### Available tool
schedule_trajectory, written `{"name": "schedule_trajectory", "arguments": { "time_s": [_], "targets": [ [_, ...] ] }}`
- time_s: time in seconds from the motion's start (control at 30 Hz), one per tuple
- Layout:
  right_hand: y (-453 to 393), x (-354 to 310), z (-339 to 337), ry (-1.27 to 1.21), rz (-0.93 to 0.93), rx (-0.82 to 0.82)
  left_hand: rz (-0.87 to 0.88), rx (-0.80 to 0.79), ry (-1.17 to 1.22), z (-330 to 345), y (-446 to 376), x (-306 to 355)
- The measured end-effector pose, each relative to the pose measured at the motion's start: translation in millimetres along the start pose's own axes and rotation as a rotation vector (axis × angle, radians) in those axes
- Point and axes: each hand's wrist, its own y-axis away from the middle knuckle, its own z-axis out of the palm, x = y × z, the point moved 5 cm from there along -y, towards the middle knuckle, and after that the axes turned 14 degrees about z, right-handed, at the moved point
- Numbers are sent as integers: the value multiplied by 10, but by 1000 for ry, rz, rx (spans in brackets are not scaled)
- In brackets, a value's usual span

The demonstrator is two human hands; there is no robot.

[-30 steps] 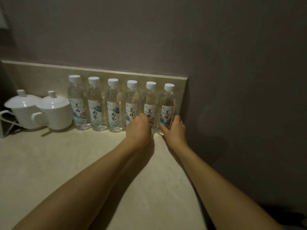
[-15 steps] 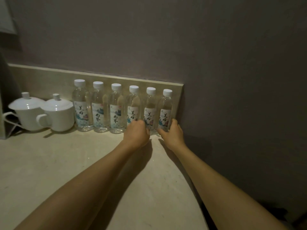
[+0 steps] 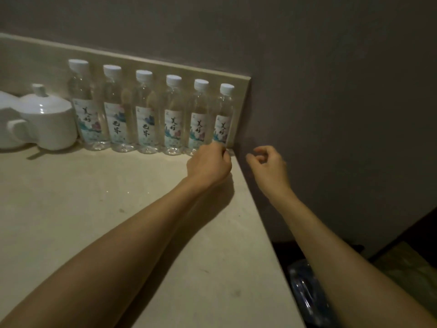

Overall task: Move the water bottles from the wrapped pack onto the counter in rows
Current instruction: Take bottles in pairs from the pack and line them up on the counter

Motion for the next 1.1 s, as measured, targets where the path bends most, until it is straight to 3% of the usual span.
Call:
{"name": "schedule_trajectory", "arguments": {
  "time_s": [0.2, 0.33, 0.57, 0.9, 1.1],
  "targets": [
    [-20, 179, -314, -95, 11, -108, -3, -1, -14, 35, 39, 378],
    [-37, 279, -703, -129, -47, -150, -7, 94, -19, 136, 84, 848],
    [-132, 997, -1764, -118, 33, -36, 8, 45, 25, 886, 247, 1850],
    [-316, 2378, -2743, -112, 276, 25, 74, -232, 77, 2532, 435, 2878],
    [-578, 3398, -2919, -54, 461, 65, 18, -451, 83, 3615, 431, 2963]
  ]
}}
